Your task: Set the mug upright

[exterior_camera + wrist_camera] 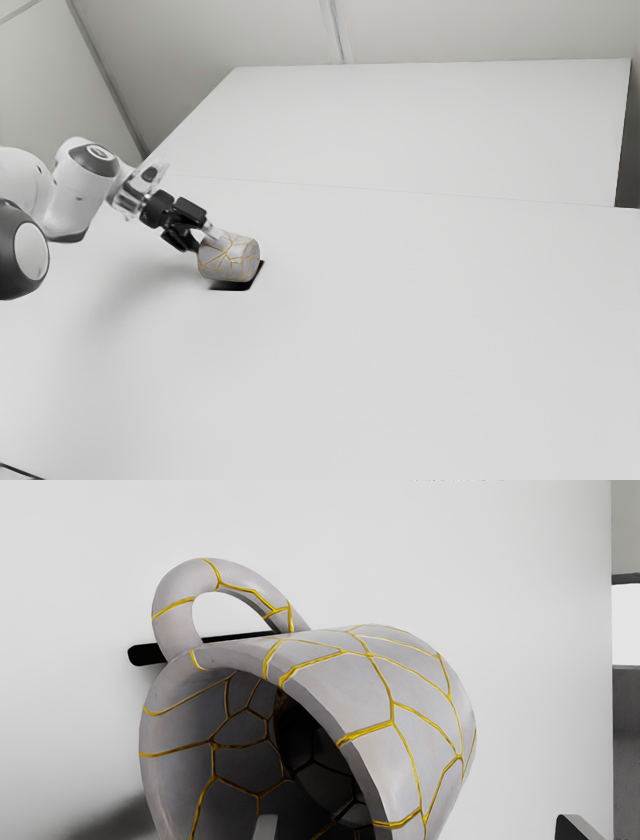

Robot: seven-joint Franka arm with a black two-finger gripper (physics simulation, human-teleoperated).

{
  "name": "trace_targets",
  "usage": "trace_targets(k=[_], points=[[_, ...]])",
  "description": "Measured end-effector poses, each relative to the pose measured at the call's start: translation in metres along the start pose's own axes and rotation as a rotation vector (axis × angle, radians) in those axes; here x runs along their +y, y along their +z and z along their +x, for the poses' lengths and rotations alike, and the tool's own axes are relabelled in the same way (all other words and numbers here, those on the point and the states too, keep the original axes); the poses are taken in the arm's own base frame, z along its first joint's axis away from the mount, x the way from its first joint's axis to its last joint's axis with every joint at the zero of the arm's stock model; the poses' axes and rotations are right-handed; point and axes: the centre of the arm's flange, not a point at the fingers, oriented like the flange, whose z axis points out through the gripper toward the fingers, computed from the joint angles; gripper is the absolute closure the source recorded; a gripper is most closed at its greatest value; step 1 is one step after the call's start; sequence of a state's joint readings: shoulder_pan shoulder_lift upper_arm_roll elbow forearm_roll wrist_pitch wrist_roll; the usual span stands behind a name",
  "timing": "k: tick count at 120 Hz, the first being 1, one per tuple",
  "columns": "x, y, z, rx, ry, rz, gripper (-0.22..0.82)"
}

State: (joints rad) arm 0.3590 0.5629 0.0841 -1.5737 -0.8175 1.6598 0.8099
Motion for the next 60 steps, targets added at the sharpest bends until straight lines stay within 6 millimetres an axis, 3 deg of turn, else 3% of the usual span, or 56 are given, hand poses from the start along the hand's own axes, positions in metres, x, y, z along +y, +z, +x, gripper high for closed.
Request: trace_targets(k=[19,60], points=[[-0.002,0.01,-0.001,-0.005,-0.012,-0.049,0.09],[0.004,0.017,0.001,-0.005,-0.01,-0.096,0.5]])
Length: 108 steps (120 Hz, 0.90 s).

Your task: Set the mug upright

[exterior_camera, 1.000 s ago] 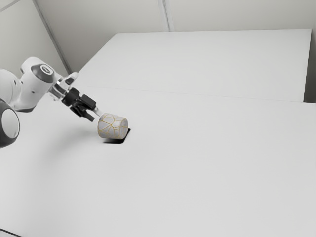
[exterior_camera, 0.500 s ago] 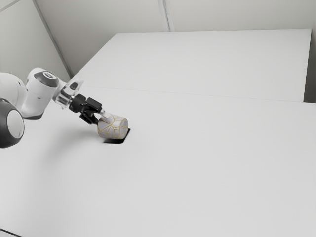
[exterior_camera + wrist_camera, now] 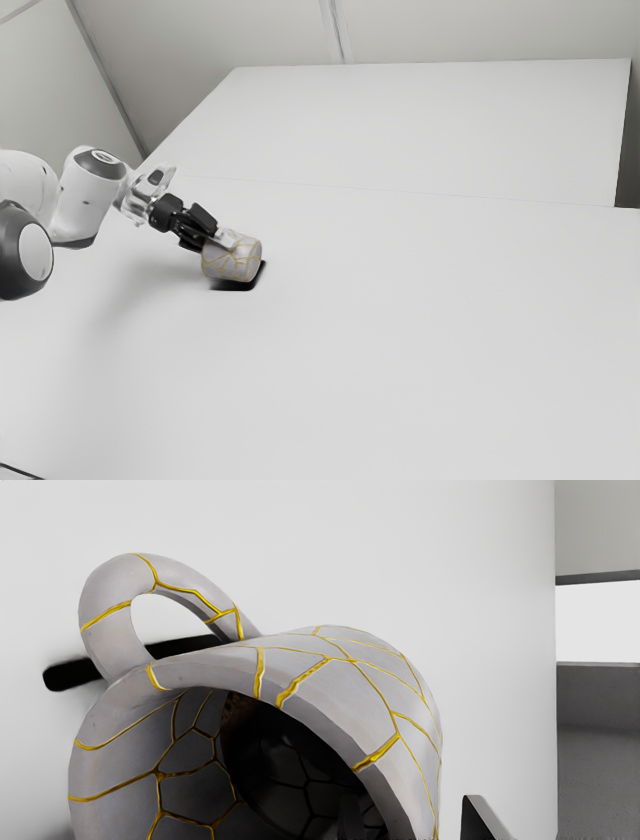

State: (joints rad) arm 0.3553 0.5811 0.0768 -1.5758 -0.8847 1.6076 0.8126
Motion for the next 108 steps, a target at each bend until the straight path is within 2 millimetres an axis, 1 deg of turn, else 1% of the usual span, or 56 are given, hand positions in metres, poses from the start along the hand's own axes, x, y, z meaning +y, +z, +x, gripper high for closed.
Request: trace_targets(k=[12,23,40,55,63,76,89,108], points=[[0.002,0.0,0.0,-0.003,0.003,-0.004,0.62],[0.004,0.0,0.0,-0.005,0.006,-0.005,0.68],[0.008,0.001,0.001,-0.009,0.013,-0.003,0.72],[0.019,-0.005,0.001,-0.008,0.029,0.009,0.73],[0.031,-0.008,0.001,-0.008,0.043,0.019,0.73],[0.056,-0.002,-0.003,-0.038,0.074,0.06,0.73],[0.085,0.009,-0.011,-0.094,0.124,0.165,0.74],[0.111,0.026,-0.022,-0.162,0.204,0.344,0.74]])
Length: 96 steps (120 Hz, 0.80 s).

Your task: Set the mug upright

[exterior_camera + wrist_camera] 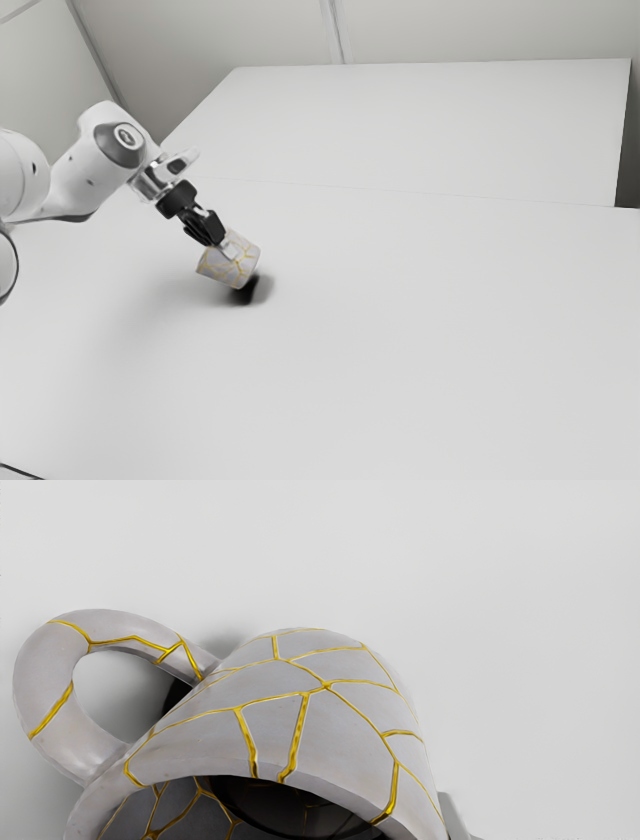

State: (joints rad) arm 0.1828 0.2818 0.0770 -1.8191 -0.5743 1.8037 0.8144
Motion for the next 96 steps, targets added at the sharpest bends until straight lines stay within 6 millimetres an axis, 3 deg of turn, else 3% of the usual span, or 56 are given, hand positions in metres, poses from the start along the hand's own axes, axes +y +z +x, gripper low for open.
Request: trace_targets(k=[33,68,96], points=[[0.051,0.021,-0.012,-0.057,0.161,0.276,0.74],[0.075,0.046,-0.023,-0.155,0.294,0.473,0.74],[0.089,0.06,-0.026,-0.217,0.288,0.534,0.74]])
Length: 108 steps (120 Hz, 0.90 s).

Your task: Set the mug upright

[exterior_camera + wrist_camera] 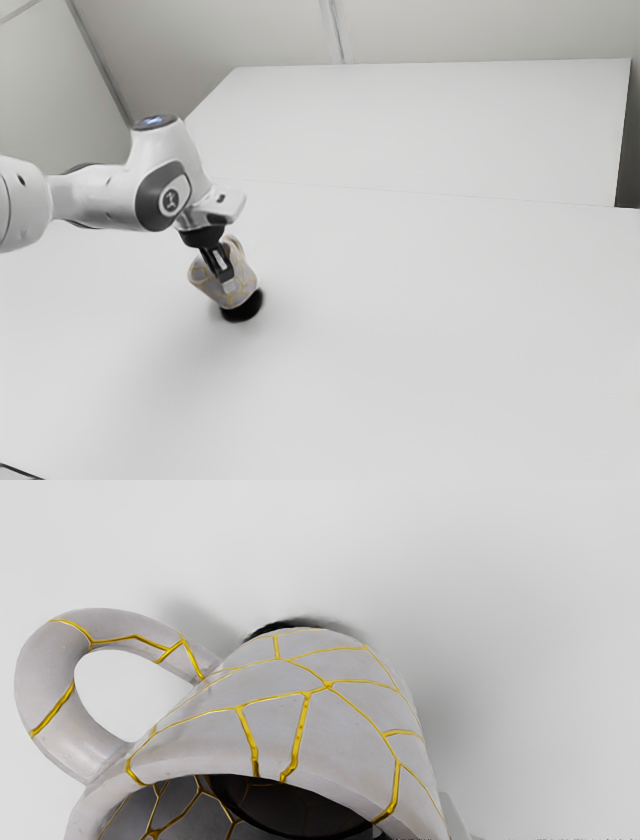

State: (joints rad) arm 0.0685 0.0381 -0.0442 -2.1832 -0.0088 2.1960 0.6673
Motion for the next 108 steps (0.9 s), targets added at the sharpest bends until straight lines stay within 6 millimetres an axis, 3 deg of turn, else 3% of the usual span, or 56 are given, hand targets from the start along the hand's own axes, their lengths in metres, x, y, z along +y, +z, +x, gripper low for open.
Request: trace_targets(k=[36,56,68,92,108], points=[[0.02,0.013,0.003,-0.024,-0.07,0.024,0.74],[0.023,0.013,0.006,-0.017,-0.109,0.026,0.4],[0.022,0.013,0.006,-0.014,-0.133,0.026,0.25],[0.018,0.007,0.003,-0.004,-0.176,0.032,0.1],[0.018,-0.012,0.001,0.011,-0.212,0.04,0.05]])
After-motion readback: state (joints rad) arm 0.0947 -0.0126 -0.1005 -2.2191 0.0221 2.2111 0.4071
